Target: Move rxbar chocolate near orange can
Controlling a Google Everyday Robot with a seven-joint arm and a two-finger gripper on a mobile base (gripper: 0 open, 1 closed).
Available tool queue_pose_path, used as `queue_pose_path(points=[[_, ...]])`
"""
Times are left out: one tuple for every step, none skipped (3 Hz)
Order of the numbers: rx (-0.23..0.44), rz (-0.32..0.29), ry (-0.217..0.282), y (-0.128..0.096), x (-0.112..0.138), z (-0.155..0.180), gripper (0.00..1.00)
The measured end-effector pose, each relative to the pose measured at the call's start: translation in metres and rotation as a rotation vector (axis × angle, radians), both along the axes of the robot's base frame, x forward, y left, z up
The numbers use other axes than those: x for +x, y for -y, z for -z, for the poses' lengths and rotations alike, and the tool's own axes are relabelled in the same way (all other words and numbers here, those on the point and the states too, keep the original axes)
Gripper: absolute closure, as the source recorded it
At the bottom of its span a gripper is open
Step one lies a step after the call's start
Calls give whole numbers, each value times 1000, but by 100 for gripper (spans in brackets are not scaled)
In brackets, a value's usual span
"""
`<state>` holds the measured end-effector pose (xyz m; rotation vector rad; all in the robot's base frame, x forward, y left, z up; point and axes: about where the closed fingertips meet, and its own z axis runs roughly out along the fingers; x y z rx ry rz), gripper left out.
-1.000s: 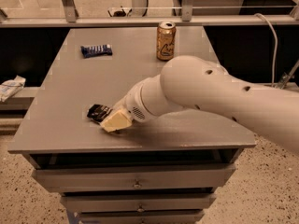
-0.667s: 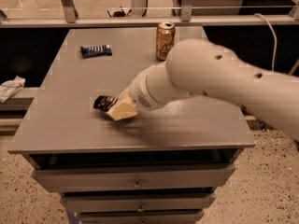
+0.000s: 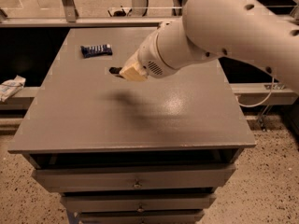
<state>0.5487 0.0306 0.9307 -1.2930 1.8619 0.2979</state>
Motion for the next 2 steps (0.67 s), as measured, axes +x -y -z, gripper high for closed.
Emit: queue_pose_path(points=[[-2,-1,-4,-1,-1,3,100],[-9,43,59,33,19,11,100]])
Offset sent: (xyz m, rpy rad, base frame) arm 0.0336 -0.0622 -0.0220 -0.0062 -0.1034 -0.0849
